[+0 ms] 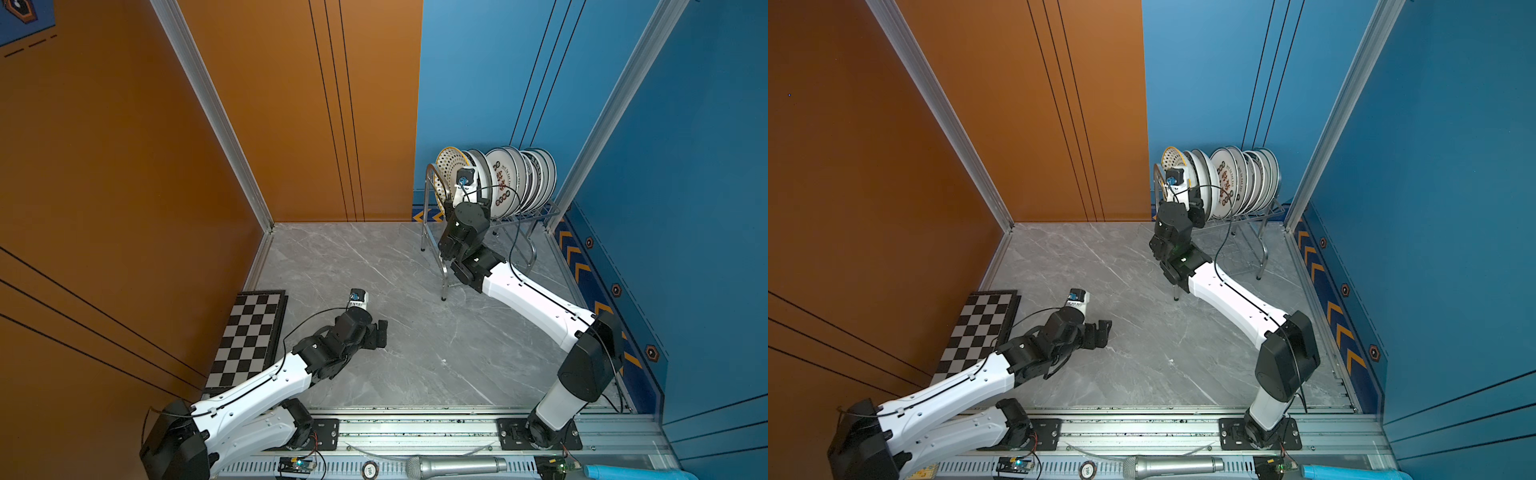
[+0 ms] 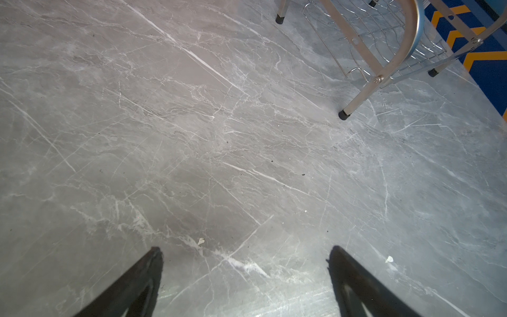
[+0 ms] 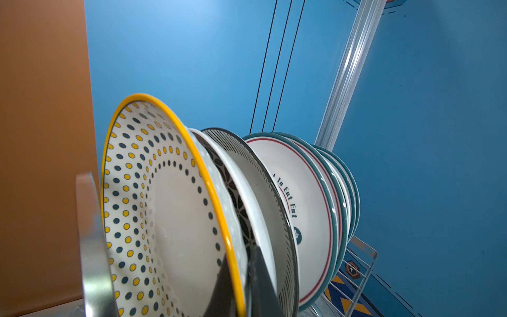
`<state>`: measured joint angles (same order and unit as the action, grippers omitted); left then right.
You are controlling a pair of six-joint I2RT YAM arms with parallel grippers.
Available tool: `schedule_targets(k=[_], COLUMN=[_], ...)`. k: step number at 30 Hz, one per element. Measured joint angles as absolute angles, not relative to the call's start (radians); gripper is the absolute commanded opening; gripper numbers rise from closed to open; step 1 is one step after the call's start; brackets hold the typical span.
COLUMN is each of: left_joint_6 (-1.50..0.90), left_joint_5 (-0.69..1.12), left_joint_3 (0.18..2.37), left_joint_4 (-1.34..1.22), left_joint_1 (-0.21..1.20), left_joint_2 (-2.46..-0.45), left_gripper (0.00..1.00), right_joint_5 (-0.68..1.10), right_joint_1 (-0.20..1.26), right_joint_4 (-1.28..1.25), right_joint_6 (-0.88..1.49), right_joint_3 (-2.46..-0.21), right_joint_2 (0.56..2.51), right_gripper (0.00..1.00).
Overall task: Unload the plates from the dish rack
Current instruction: Pick up the plate from the dish rack.
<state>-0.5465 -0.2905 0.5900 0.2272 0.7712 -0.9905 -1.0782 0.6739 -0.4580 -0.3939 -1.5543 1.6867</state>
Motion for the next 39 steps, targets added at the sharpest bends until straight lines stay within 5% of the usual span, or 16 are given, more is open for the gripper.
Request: schedule_targets(k=[39], left_joint_6=[-0.546], left_joint_5=[-0.324], left_joint_3=[0.648], left_joint_4=[0.201], left_joint_1=[0.800], left_joint_2=[-1.110], left_gripper=[0.90], right_joint_5=[-0.927], right_joint_1=[0.607], right_joint_4=[-0.791], right_joint_6=[-0.735], right_joint_3=[-1.587], right_joint_2=[1.766], right_gripper=[0.00])
